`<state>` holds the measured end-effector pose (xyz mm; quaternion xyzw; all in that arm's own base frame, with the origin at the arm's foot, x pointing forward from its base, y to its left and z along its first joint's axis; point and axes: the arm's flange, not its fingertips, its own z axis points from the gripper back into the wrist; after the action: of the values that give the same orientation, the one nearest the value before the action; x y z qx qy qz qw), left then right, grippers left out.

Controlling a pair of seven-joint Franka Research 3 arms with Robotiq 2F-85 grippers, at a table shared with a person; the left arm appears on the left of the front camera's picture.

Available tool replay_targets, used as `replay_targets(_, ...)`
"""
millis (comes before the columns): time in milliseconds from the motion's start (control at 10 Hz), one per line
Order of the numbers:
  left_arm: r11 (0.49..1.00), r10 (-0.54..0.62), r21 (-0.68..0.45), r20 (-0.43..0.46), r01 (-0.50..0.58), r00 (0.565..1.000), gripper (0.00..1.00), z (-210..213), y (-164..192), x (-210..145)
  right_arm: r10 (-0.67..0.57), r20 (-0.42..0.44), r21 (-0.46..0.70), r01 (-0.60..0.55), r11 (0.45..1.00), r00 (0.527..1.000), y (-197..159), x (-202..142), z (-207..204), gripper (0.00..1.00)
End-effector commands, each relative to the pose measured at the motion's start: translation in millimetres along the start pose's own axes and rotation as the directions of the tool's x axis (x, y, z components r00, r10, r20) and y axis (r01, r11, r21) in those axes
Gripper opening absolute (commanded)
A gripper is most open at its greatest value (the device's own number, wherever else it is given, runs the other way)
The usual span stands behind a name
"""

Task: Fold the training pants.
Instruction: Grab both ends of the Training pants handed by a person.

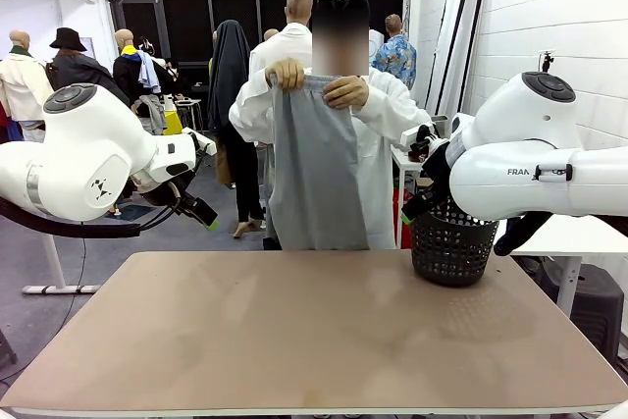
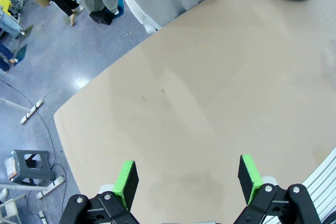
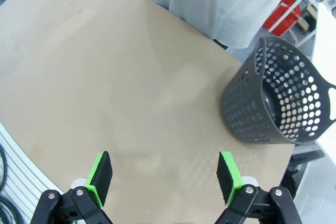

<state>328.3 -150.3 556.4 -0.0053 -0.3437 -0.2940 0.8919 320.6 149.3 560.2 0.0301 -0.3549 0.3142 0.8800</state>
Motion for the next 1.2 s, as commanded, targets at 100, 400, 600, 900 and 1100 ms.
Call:
replay_targets(100,1.000,0.001,0.001,0.010,-0.001,1.000,1.00,0.6,1.1,0.8,0.002,0.007,0.004,-0.002,1.000,1.000,0.9,1.1,-0.8,1.00)
replay_targets(400,1.000,0.001,0.001,0.010,-0.001,1.000,1.00,0.6,1.1,0.8,0.002,0.007,0.004,-0.002,1.000,1.000,0.9,1.1,-0.8,1.00)
replay_targets(600,1.000,0.001,0.001,0.010,-0.001,1.000,1.00,0.6,1.1,0.8,0.002,0.007,0.004,-0.002,1.000,1.000,0.9,1.1,-0.8,1.00)
replay_targets(900,1.000,0.001,0.001,0.010,-0.001,1.000,1.00,0.6,1.1,0.8,0.002,0.007,0.004,-0.002,1.000,1.000,0.9,1.1,-0.8,1.00)
replay_targets(1100,1.000,0.001,0.001,0.010,-0.001,1.000,1.00,0.6,1.1,0.8,0.002,0.007,0.004,-0.002,1.000,1.000,0.9,1.1,-0.8,1.00)
